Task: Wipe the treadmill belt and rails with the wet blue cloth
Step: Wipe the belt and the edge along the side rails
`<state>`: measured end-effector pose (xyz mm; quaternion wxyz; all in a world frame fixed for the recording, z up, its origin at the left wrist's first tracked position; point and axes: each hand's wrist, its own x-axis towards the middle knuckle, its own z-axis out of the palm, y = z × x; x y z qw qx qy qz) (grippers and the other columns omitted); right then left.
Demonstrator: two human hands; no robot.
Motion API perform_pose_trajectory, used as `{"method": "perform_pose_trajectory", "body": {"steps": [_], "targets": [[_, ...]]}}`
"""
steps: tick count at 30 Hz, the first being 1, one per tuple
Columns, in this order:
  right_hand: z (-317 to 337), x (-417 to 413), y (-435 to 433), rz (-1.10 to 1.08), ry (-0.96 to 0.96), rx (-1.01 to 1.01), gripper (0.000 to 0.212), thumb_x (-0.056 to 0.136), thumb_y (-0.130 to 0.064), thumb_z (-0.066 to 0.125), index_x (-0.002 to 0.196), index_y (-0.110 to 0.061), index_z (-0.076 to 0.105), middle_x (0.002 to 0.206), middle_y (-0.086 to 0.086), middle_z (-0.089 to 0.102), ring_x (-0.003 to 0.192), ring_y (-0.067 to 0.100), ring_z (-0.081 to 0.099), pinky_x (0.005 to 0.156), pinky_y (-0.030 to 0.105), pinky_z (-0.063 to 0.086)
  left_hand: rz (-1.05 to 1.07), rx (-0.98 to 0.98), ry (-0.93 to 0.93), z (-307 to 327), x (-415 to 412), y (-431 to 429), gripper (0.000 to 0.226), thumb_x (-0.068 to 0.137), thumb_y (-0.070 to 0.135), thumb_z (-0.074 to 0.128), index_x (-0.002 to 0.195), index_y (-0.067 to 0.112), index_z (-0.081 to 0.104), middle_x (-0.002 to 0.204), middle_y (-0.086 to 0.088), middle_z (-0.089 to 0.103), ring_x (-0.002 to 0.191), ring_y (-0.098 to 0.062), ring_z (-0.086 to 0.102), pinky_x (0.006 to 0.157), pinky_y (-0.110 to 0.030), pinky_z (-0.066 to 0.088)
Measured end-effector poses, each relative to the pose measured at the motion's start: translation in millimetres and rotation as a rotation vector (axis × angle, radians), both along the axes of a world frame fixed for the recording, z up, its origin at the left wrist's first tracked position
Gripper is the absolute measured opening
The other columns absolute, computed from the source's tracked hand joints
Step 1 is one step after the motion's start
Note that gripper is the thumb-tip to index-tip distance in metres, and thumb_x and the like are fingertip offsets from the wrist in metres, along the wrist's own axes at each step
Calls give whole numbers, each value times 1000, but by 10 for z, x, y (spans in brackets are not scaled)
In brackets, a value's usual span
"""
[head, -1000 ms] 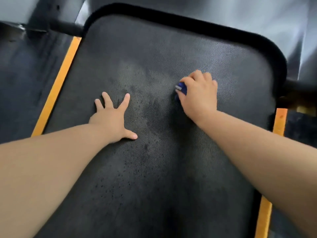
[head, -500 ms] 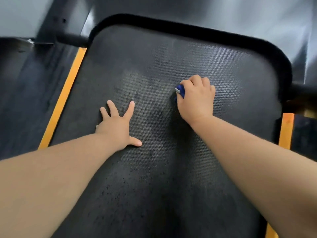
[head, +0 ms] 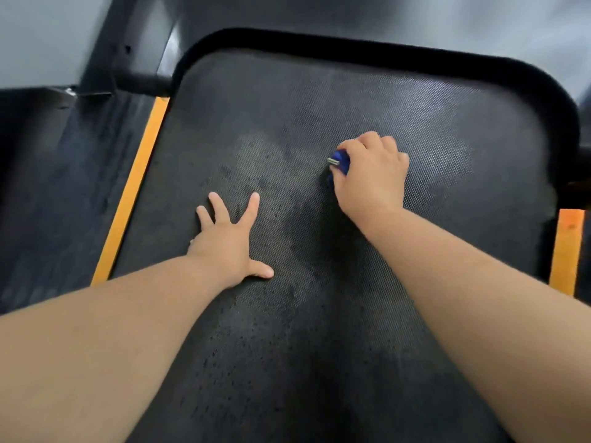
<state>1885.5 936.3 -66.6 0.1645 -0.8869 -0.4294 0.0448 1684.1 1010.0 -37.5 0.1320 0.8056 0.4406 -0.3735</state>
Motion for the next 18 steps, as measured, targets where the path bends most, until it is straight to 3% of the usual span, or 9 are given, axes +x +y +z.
{"method": "perform_pose_trajectory", "body": {"steps": [2, 7, 9, 13, 18], "targets": [[15, -227, -59, 66, 8, 51, 22, 83, -33, 59, 100, -20, 64, 100, 3, 58, 95, 29, 50, 77, 38, 34, 6, -4, -11, 10, -2, -6, 132, 60, 71, 70, 137, 43, -34, 149, -21, -31, 141, -45, -14, 106, -58, 32], [-80, -450, -416, 590, -8, 88, 30, 71, -33, 65, 97, -17, 62, 88, 2, 58, 83, 27, 54, 70, 38, 40, 6, 32, -53, -10, -45, -13, 131, 59, 73, 69, 136, 46, -33, 151, -17, -30, 142, -41, -13, 107, -56, 33], [-77, -248, -241, 509, -22, 87, 25, 75, -35, 61, 92, -18, 64, 89, 3, 58, 84, 29, 54, 71, 37, 39, 6, 30, -58, -17, -61, -12, 131, 58, 74, 68, 135, 47, -34, 151, -16, -30, 143, -40, -13, 108, -55, 33], [-86, -138, 164, 91, 29, 141, 22, 79, -30, 67, 96, -15, 65, 100, 7, 55, 93, 29, 50, 78, 36, 31, 20, 39, -71, -30, -79, -10, 130, 57, 75, 68, 135, 50, -33, 152, -12, -29, 143, -37, -13, 105, -53, 35], [-125, -647, -518, 499, 53, 99, 29, 74, -33, 60, 98, -18, 65, 100, 3, 57, 92, 27, 52, 73, 36, 36, 35, 44, -102, -30, -94, -18, 130, 57, 74, 71, 135, 51, -31, 152, -11, -30, 143, -36, -14, 107, -53, 34]]}}
